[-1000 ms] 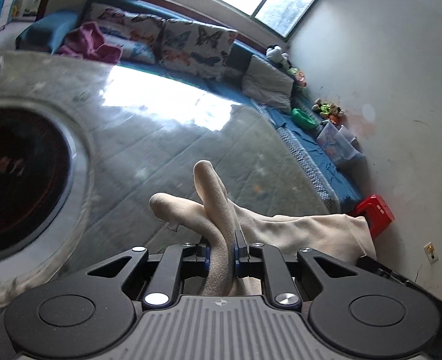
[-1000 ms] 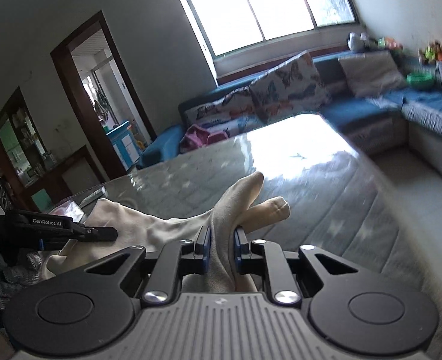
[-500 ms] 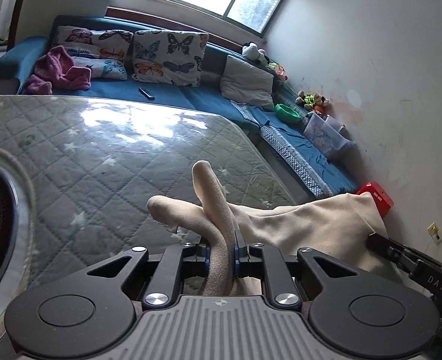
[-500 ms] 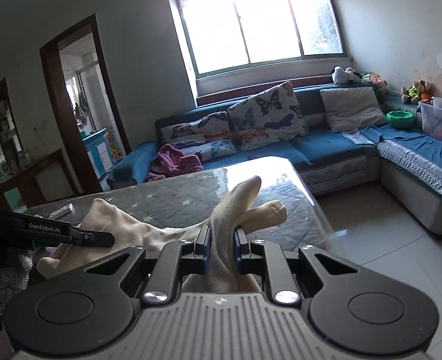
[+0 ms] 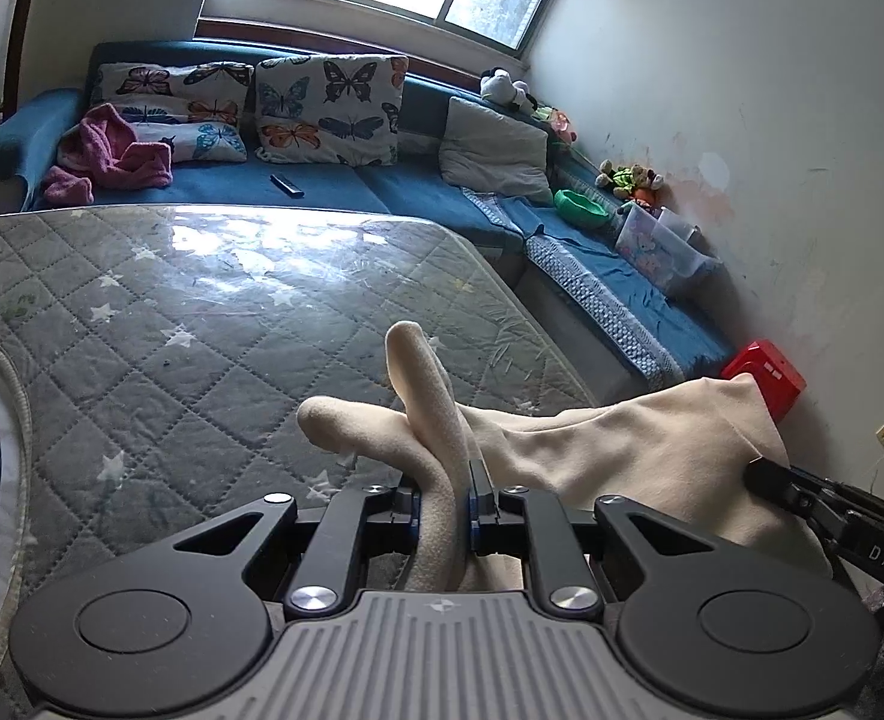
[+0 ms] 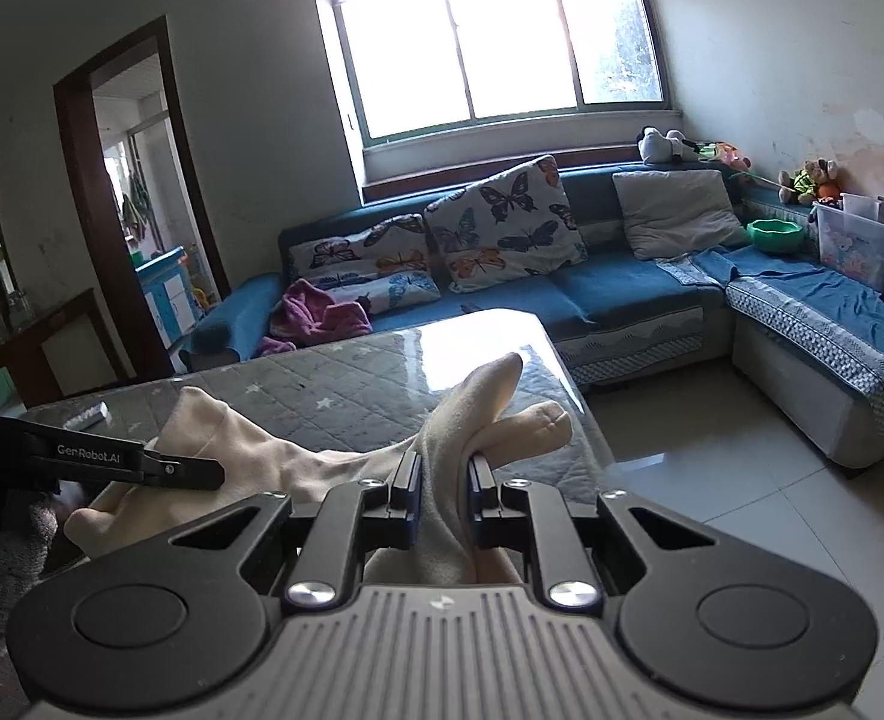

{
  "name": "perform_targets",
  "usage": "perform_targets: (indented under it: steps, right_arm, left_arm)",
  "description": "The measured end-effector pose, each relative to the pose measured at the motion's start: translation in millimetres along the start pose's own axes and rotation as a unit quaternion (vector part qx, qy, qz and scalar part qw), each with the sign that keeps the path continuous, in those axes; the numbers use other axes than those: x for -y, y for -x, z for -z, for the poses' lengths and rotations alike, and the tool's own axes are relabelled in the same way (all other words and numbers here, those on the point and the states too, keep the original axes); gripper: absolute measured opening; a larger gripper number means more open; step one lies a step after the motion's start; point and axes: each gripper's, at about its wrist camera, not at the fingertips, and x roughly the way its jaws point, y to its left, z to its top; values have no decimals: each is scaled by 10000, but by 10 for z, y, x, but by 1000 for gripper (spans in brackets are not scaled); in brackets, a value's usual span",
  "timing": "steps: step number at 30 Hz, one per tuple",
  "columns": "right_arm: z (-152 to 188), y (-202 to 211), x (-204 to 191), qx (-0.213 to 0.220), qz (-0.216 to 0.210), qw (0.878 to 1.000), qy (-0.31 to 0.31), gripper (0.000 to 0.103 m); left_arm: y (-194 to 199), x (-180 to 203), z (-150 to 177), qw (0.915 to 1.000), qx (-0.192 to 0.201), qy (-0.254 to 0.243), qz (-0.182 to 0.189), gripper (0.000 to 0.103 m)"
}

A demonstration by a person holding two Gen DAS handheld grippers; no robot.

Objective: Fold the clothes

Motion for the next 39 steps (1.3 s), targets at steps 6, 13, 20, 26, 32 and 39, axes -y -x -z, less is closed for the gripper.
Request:
perform_targets:
  steps: [6,13,20,26,32,39]
  right_arm:
    - [44,-93,96,-136,60,9999,-62,14]
    - [99,-209,166,-337,99,9993,-85,14]
    - [196,-326,235,-581,187,9981,-87,14]
    - [319,-418,308,-800,304,9963,-104,15]
    - [449,-522,376,-1024,462,9936,-137,22]
    - [600,-534,454,-1145,563,9916,-193,24]
  left_arm:
    - [-105,9,35,9999,-100,29,-63,15]
    - [-217,-16,97,9996,-244,77,-97,15]
    - [-335,-64,194,9989,-433,119,-148,15]
    - [-408,-140,276,9980,-581,160,-204,16]
    - [-474,-240,343,9967,-723,222,-287,21]
    - [-444,-323,369,9969,-735,212,-173,22]
